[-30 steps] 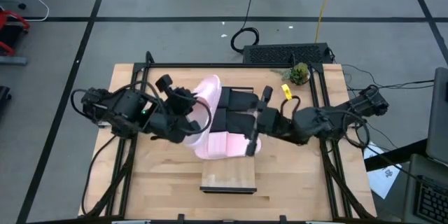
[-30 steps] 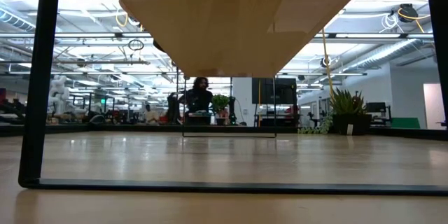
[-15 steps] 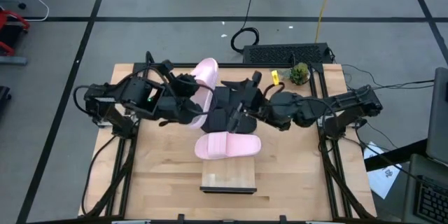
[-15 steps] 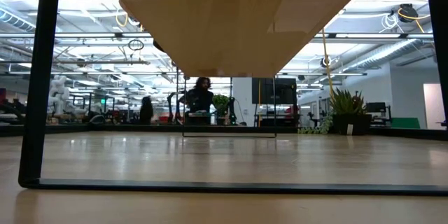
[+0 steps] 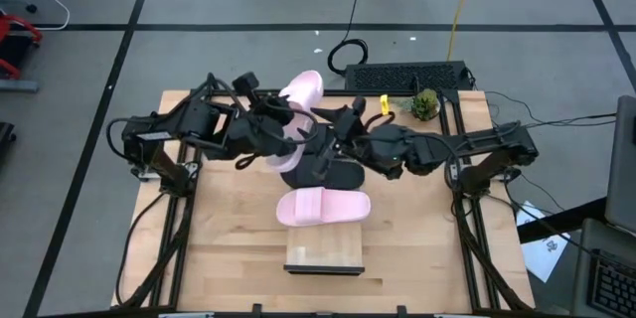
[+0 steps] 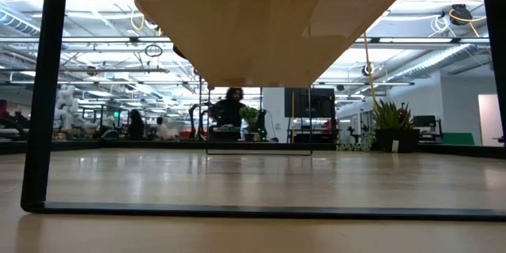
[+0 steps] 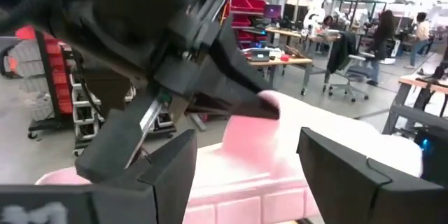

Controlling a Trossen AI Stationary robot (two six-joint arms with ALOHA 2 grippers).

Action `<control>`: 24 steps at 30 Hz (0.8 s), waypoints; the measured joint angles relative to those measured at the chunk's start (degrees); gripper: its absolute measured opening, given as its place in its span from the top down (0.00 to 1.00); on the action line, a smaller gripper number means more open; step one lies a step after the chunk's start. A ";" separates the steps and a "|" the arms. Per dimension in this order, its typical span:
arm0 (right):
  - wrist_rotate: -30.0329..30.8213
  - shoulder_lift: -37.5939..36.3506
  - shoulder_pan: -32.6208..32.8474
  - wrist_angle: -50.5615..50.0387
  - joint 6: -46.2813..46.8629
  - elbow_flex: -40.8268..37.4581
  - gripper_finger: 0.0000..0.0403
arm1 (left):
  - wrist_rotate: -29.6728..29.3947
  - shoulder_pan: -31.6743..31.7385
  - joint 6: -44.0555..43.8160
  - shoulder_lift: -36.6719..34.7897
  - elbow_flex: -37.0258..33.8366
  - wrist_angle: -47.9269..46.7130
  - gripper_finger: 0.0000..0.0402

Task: Pick and place slides into the shelf
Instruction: Put the pink slide on the shelf

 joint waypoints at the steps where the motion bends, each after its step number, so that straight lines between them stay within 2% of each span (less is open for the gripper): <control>1: 0.05 0.13 -0.19 -0.05 -0.01 0.00 0.40 | 0.03 0.10 0.78 0.00 0.00 0.51 1.00; 7: 5.97 0.10 -0.57 0.43 -2.20 0.00 0.40 | -0.01 0.34 1.32 0.00 0.00 0.70 1.00; 24: 7.62 0.07 -1.99 0.31 -0.33 0.00 0.40 | -1.15 0.70 5.16 0.00 -0.02 3.51 1.00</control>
